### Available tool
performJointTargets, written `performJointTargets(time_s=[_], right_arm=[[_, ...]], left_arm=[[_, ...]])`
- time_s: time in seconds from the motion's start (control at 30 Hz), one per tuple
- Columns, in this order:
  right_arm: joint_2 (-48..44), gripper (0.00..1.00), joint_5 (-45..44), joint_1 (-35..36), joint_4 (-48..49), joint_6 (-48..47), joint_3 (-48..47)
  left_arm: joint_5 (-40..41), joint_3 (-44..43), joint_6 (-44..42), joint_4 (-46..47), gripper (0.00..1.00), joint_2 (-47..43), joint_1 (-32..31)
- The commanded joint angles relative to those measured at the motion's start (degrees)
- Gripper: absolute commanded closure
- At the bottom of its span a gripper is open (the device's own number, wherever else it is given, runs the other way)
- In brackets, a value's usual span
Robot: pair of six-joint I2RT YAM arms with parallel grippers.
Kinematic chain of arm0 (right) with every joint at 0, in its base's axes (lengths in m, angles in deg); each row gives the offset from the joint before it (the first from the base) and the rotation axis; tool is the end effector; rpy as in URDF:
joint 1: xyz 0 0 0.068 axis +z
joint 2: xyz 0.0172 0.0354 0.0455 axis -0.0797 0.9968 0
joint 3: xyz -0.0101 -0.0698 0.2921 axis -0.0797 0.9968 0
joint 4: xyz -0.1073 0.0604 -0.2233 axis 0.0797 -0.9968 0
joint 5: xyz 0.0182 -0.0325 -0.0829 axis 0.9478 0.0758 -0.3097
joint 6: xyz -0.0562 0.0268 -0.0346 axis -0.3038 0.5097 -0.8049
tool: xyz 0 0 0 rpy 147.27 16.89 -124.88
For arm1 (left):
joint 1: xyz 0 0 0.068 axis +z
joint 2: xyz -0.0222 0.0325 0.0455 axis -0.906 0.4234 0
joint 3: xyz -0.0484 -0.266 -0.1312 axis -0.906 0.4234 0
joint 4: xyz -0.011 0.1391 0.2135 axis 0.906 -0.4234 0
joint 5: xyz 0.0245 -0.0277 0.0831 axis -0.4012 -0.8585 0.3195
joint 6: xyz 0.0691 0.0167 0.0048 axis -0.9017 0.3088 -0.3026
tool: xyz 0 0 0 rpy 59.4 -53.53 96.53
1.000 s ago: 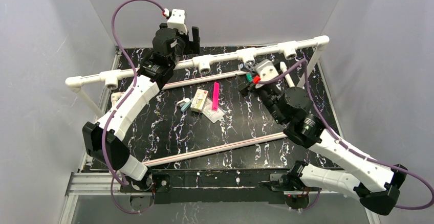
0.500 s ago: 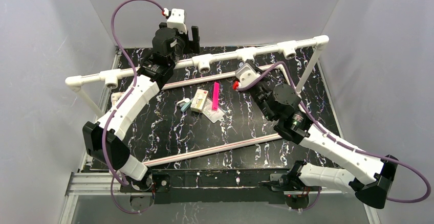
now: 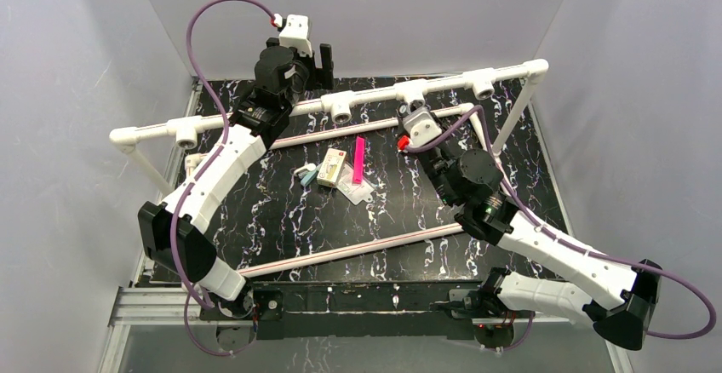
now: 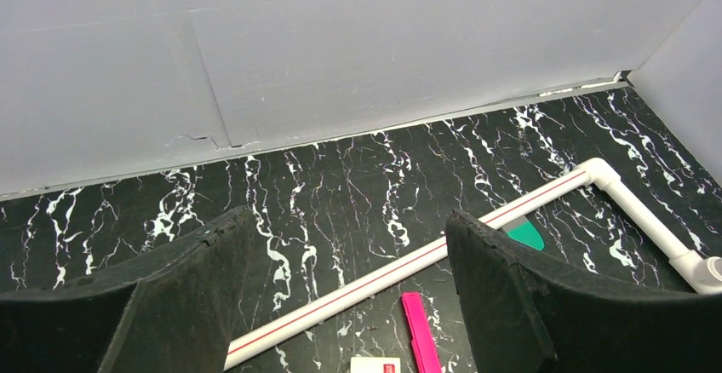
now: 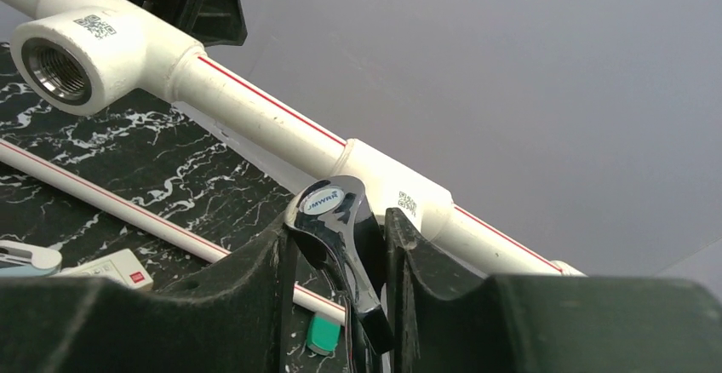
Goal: Install the water faucets
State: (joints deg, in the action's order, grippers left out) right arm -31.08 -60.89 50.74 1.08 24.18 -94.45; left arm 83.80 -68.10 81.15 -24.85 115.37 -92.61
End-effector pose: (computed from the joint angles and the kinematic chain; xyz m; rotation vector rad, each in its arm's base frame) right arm 0.1459 0.1614 0.4421 -0.5716 1.1541 -0.0323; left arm 0.3460 -0.1670 0.4599 0.1574 1.5818 -0.2604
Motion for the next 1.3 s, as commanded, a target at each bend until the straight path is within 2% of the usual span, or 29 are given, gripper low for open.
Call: performJointTargets(time_s=[0.0,0.13,0.3,0.57,0.73,0.87,1.07,1.27], right_arm=[[-2.2,0.99,-10.8,-1.4,4.4,14.9,-0.1],[-1.7,0.97,-7.6,-1.4,1.0,14.7,-1.5],[-2.0,0.5,-4.1,-1.5,-3.8,15.8,-3.0],[-5.4,0.23,-2.3,-1.5,-13.2,21.8,-6.5],[-7.0,0.11,2.3,-1.5,-24.0,25.8,-10.3],[-9.1,0.02,2.6,-1.5,-30.4,28.2,-11.6],[-13.7,0.01,0.0,-1.5,-37.5,32.6,-10.0],[-17.3,0.01,-4.0,-1.5,-41.6,36.1,-6.2]], left_arm=[[-0.2,4.0,-0.2,-9.3,0.2,3.9,-0.4],[-0.3,4.1,-0.2,-9.3,0.2,3.7,-0.4],[-0.4,4.2,-0.1,-9.3,0.2,3.3,-0.4],[-0.5,4.0,-0.2,-9.5,0.2,3.2,-0.4],[-0.6,3.0,0.1,-9.9,0.2,3.3,-0.4],[-1.0,0.9,0.8,-10.6,0.2,4.2,-0.4],[-0.6,-4.6,1.7,-11.1,0.2,5.6,-0.4],[0.5,-15.0,2.6,-12.7,0.2,8.8,-0.4]])
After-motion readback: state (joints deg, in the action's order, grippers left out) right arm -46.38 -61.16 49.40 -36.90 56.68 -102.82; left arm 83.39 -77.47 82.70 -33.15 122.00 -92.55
